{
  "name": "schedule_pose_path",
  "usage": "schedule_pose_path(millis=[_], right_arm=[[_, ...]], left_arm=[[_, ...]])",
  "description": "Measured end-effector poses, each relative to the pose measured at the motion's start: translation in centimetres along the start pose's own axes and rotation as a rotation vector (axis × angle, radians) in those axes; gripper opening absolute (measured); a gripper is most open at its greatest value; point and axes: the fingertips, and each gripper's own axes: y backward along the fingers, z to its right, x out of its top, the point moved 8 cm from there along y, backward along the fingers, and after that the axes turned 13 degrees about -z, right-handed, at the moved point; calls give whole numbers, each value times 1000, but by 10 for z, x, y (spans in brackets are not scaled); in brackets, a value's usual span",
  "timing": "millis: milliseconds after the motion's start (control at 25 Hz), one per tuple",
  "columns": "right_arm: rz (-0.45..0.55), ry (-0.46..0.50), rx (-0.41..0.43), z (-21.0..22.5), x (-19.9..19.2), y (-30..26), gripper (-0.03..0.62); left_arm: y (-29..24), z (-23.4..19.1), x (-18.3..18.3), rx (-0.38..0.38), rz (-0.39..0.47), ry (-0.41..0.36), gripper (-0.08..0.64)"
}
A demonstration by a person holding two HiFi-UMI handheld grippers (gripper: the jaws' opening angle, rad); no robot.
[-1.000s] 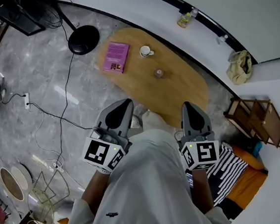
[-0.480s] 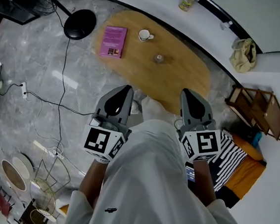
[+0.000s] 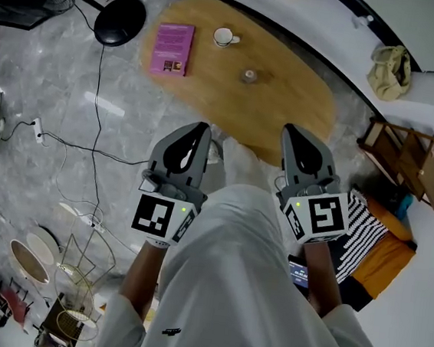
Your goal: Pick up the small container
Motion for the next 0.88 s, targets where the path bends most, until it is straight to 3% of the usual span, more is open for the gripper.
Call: schedule_pose_path(millis=[880], right_arm=[[-85,-30,54,65,-13,-87,7]], left_arm=[[-118,-22,-26,-28,-193,1,21]])
